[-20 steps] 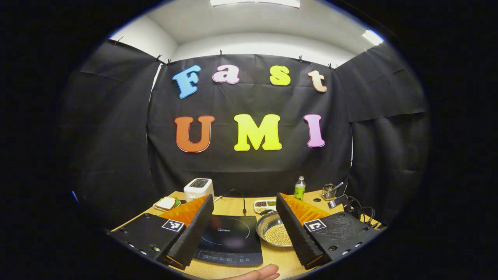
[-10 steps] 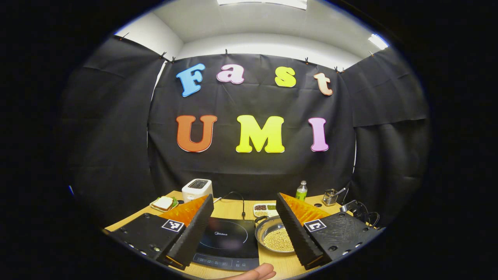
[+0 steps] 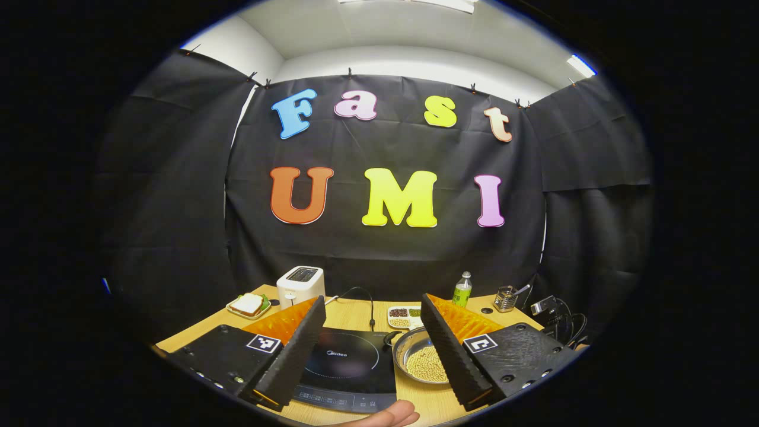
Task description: First push the handle of the pot to place it horizontally, then grasp the pot with both hands and set it on the induction cooktop.
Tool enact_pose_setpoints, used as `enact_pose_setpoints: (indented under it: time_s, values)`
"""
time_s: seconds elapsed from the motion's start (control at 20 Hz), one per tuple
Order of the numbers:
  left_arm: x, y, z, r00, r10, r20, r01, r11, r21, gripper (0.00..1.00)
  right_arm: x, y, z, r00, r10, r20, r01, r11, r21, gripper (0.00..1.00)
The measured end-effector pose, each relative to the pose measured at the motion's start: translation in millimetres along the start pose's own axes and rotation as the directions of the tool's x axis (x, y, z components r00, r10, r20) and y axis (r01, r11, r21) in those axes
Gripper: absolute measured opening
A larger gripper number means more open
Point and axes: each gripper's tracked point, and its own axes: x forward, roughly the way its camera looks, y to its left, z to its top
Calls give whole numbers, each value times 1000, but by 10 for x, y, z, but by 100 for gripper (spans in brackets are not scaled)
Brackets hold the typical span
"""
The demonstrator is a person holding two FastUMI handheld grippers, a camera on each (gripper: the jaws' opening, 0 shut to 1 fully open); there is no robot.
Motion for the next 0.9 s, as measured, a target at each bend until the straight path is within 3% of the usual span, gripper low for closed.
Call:
enact_pose_setpoints:
  time_s: [0.15,0.2,0.25,0.3,0.35,0.5,0.9]
  values:
    - [3,-12,-9,1000,-6,0,6,1000,-2,96,82,-168,14,999,-50,-11,49,999,-17,0]
    - [15,-15,-25,1000,-11,-2,11,1000,-1,86,101,-197,41,998,-55,-8,54,998,-16,4]
    - [22,-8,-49,1000,-10,-7,10,1000,3,96,118,-229,58,998,-60,-8,60,998,-10,4]
    - [30,16,-60,1000,-4,-9,4,1000,7,86,122,-255,71,998,-67,-6,67,998,-7,4]
    - [37,41,-72,1000,1,-13,-1,1000,9,96,122,-281,82,997,-74,-4,74,997,-8,4]
    - [86,34,-91,1000,2,-22,-2,1000,2,96,155,-360,125,996,-89,2,89,996,-11,0]
    - [224,-5,-269,998,-6,-69,6,1000,4,96,221,-619,283,991,-125,52,127,991,-46,4]
